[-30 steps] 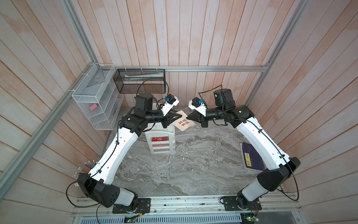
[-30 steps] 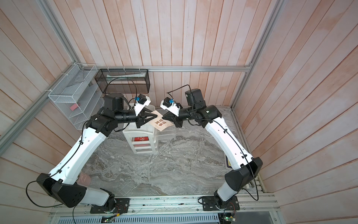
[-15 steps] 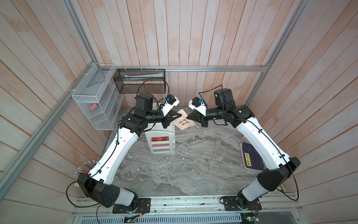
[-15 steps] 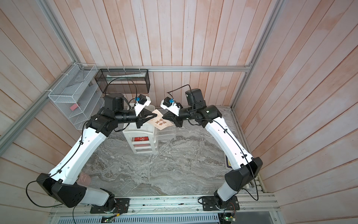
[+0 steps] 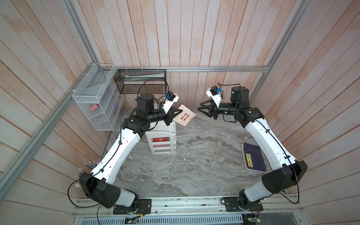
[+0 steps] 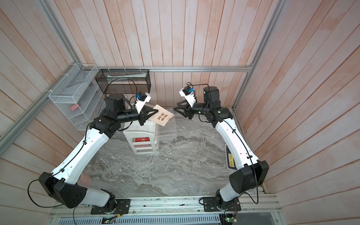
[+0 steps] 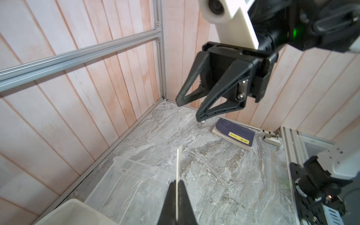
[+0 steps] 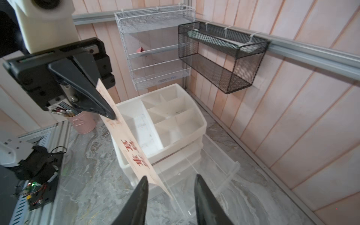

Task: Take the postcards out of the drawer
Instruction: Place the postcard at the center of the board.

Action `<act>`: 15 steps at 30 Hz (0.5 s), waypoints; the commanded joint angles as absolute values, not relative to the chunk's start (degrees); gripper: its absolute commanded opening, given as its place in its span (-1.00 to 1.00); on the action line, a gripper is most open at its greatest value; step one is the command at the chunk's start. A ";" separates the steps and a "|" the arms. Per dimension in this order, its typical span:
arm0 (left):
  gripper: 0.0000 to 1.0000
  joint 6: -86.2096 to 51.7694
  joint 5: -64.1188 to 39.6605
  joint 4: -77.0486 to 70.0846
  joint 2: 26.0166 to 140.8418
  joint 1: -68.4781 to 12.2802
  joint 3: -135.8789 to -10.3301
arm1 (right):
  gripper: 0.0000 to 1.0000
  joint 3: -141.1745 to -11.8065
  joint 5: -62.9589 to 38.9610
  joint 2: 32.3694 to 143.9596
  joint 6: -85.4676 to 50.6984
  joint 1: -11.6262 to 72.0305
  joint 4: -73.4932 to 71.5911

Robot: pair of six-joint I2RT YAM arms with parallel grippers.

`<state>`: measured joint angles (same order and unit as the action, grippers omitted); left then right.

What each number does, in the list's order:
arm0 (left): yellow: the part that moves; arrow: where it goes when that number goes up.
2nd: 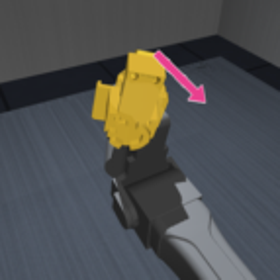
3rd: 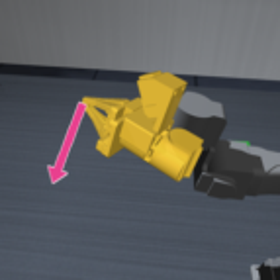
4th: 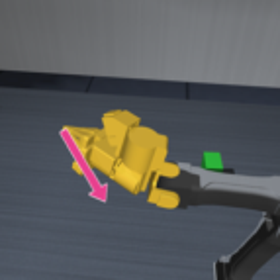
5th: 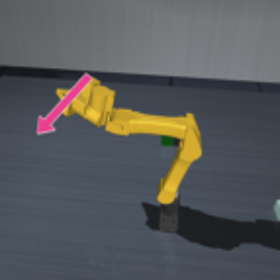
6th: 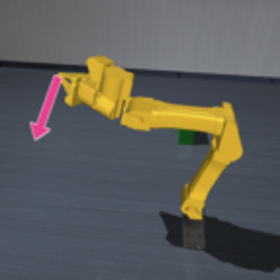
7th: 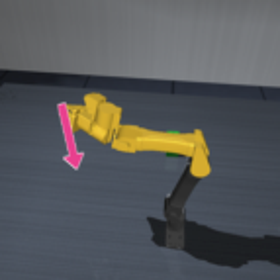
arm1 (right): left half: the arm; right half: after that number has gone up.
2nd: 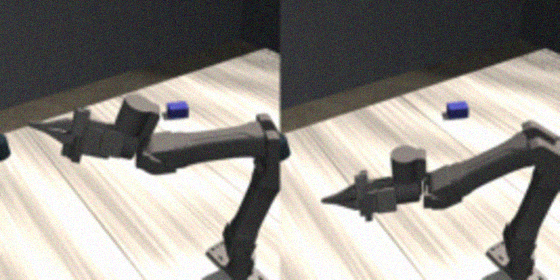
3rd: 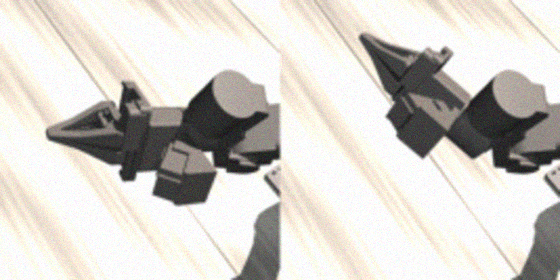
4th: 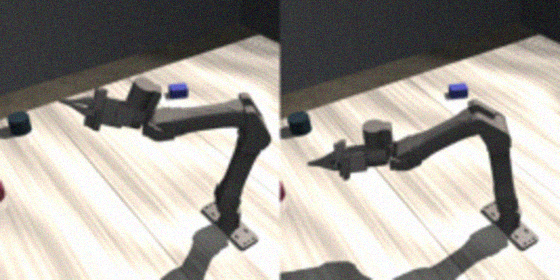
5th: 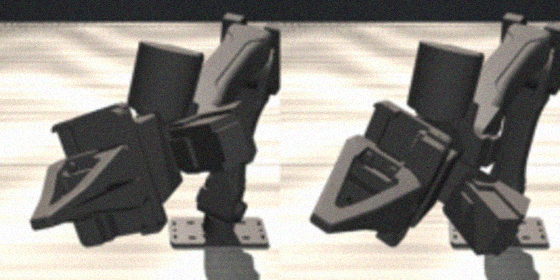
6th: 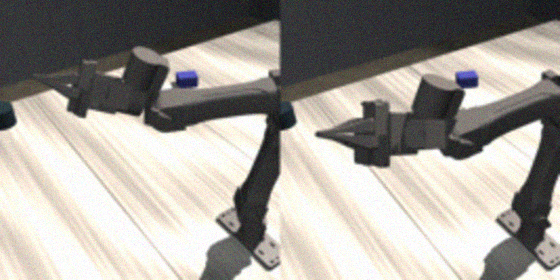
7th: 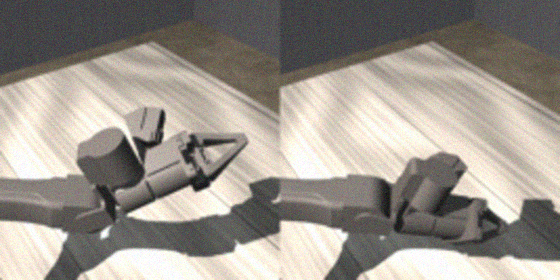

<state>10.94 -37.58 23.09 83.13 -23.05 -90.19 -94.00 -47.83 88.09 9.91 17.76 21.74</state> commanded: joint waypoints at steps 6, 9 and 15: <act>-1.00 -10.17 -31.52 11.28 86.97 -23.20 -91.49 | 0.15 -67.23 -55.51 82.15 -32.09 10.44 -28.87; -1.00 -14.14 -31.99 7.22 86.43 -23.29 -89.10 | 0.27 -62.66 -56.36 84.11 -40.19 10.38 -39.00; -1.00 -17.47 -32.59 3.57 84.70 -23.29 -85.21 | 0.38 -60.18 -58.81 89.70 -53.29 11.20 -56.40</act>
<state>-13.69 -32.51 7.60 86.41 -23.05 -86.65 -60.25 -56.23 87.90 -42.72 10.55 -40.97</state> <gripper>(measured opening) 0.049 0.690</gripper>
